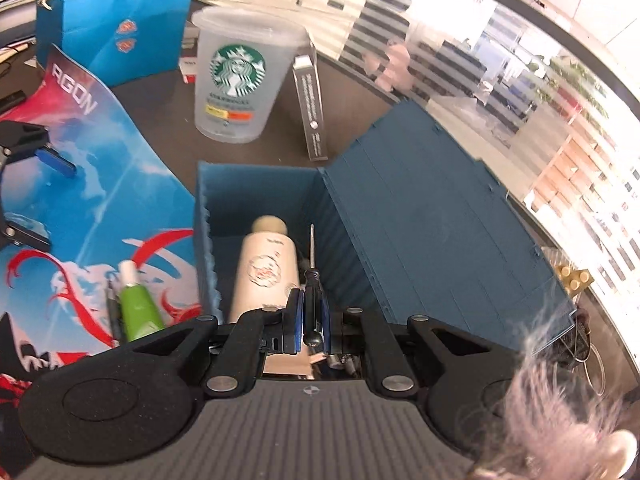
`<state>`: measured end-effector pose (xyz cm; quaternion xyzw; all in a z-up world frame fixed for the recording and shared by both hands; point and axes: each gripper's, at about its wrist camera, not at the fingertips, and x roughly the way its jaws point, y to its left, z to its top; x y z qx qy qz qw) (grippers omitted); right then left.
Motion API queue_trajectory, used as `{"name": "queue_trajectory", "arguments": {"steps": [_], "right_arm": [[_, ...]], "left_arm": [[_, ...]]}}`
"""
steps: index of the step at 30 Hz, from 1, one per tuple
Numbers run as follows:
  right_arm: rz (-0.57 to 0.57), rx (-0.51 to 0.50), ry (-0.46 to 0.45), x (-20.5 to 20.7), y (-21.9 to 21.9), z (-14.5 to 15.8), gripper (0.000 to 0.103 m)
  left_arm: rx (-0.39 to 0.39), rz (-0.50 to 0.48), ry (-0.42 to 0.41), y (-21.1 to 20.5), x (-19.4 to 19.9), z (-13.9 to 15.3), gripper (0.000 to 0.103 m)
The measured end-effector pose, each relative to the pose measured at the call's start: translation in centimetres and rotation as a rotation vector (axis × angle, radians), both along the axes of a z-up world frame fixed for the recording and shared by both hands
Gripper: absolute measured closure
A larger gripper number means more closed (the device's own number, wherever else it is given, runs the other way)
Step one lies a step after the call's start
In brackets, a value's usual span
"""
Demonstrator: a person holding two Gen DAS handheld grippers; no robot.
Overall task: Organize rigid objects
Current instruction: 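Carry the black pen into the teal box with the right gripper, then open the right gripper and withdraw it from the box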
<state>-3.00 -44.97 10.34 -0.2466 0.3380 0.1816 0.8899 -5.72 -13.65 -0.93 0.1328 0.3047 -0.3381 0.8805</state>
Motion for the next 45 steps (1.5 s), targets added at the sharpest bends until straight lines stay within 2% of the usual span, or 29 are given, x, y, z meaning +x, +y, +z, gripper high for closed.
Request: {"name": "queue_trajectory", "arguments": {"steps": [23, 31, 36, 39, 42, 44, 45], "right_arm": [[-0.019, -0.036, 0.084, 3.1, -1.5, -3.8, 0.094], [-0.033, -0.033, 0.062, 2.8, -1.6, -3.6, 0.092], [-0.048, 0.013, -0.021, 1.0, -1.8, -1.5, 0.09], [-0.054, 0.082, -0.09, -1.1, -1.8, 0.1, 0.084], [-0.054, 0.187, -0.17, -4.3, -1.7, 1.3, 0.071], [-0.058, 0.271, -0.222, -6.8, -1.8, 1.5, 0.052], [-0.058, 0.32, -0.237, -8.1, -1.8, 1.5, 0.048]], "left_arm": [[0.0, 0.0, 0.0, 0.0, 0.0, 0.0, 0.0], [0.0, 0.0, 0.0, 0.0, 0.0, 0.0, 0.0], [0.0, 0.0, 0.0, 0.0, 0.0, 0.0, 0.0], [0.0, 0.0, 0.0, 0.0, 0.0, 0.0, 0.0], [0.0, 0.0, 0.0, 0.0, 0.0, 0.0, 0.0], [0.0, 0.0, 0.0, 0.0, 0.0, 0.0, 0.0], [0.0, 0.0, 0.0, 0.0, 0.0, 0.0, 0.0]]}}
